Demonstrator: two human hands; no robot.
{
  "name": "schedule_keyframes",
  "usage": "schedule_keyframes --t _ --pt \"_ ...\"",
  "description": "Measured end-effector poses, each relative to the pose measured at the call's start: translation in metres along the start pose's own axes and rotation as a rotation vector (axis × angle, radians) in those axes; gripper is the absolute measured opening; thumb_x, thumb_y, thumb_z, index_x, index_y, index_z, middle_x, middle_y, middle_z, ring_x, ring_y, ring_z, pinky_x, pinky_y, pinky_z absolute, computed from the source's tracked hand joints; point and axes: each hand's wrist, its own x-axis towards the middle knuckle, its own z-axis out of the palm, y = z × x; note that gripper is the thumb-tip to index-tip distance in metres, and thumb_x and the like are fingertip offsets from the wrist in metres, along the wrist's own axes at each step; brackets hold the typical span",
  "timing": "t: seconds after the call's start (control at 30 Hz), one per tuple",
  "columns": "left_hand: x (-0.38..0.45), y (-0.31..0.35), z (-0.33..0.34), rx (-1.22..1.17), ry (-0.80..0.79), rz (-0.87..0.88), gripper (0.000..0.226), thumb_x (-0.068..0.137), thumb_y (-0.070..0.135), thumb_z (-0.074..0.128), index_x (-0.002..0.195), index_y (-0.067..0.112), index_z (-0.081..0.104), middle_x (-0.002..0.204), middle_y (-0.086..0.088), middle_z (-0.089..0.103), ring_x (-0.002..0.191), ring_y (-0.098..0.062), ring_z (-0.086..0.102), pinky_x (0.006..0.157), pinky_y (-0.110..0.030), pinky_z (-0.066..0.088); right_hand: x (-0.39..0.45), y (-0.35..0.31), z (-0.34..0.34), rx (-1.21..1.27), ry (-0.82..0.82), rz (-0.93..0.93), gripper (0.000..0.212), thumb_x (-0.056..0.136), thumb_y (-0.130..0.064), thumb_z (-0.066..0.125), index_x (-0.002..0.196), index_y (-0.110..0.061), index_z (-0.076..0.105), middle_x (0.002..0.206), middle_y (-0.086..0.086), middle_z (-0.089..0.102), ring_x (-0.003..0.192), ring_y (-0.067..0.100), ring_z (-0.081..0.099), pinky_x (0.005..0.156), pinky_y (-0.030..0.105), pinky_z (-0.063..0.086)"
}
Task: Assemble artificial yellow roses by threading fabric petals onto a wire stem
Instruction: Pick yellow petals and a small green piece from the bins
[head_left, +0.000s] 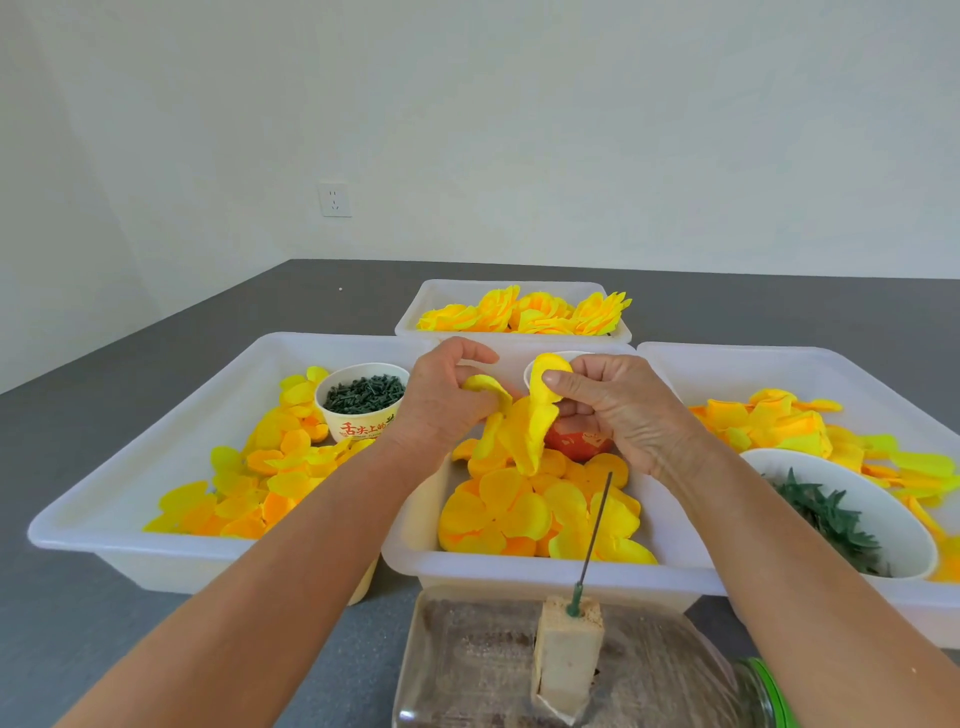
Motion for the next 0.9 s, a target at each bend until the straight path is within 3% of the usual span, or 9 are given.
schedule_keyframes --t 0.13,0.27,0.43,0.57,0.7,0.9 --pt "0.001 0.000 -0.002 -0.044 0.016 0.001 0.026 0.072 -0.010 0.070 0.083 0.014 0.064 0.078 -0.011 0.066 0.068 -0.017 0.060 0.061 -0.022 0.051 0.000 -0.001 -0.001 -0.036 0.064 -0.022 0.006 0.085 -0.012 0.065 0.080 -0.008 0.064 0.066 0.001 0.070 0.055 0.009 0.064 0.047 0.021 0.052" --pt "0.002 0.001 -0.003 -0.068 0.101 0.036 0.023 0.070 -0.006 0.074 0.067 0.016 0.066 0.069 -0.003 0.066 0.069 -0.016 0.060 0.069 -0.029 0.050 0.000 -0.003 -0.002 -0.014 0.154 -0.049 0.010 0.086 -0.010 0.063 0.076 -0.011 0.062 0.063 0.000 0.067 0.054 0.008 0.061 0.045 0.020 0.048" --pt "0.002 0.003 -0.003 -0.111 0.165 0.057 0.016 0.076 0.000 0.072 0.067 0.012 0.064 0.076 -0.017 0.064 0.073 -0.025 0.054 0.070 -0.041 0.048 0.002 -0.002 -0.003 0.059 0.211 -0.048 0.004 0.086 -0.007 0.062 0.086 -0.010 0.065 0.080 0.010 0.068 0.073 0.023 0.062 0.073 0.039 0.052" --pt "0.000 0.005 -0.003 -0.174 0.148 0.072 0.013 0.085 -0.003 0.061 0.081 0.008 0.066 0.077 -0.012 0.064 0.077 -0.025 0.057 0.076 -0.047 0.052 0.004 -0.002 -0.004 0.065 0.231 -0.054 0.012 0.085 -0.008 0.062 0.094 -0.015 0.067 0.093 0.009 0.070 0.089 0.024 0.065 0.087 0.043 0.051" --pt "-0.001 0.007 -0.005 -0.236 0.106 0.075 0.014 0.084 -0.004 0.060 0.083 0.008 0.066 0.063 0.006 0.067 0.064 -0.011 0.061 0.063 -0.029 0.053 0.004 -0.003 -0.006 0.071 0.215 -0.041 0.013 0.086 -0.007 0.061 0.095 -0.015 0.067 0.099 0.011 0.069 0.097 0.027 0.062 0.096 0.046 0.047" --pt "-0.003 0.010 -0.007 -0.311 0.102 0.041 0.014 0.083 0.000 0.062 0.072 0.008 0.061 0.067 -0.010 0.061 0.057 -0.016 0.057 0.050 -0.023 0.050 0.003 -0.005 -0.008 0.064 0.267 0.017 0.010 0.083 -0.007 0.065 0.086 -0.016 0.068 0.098 0.016 0.069 0.099 0.036 0.063 0.095 0.054 0.047"
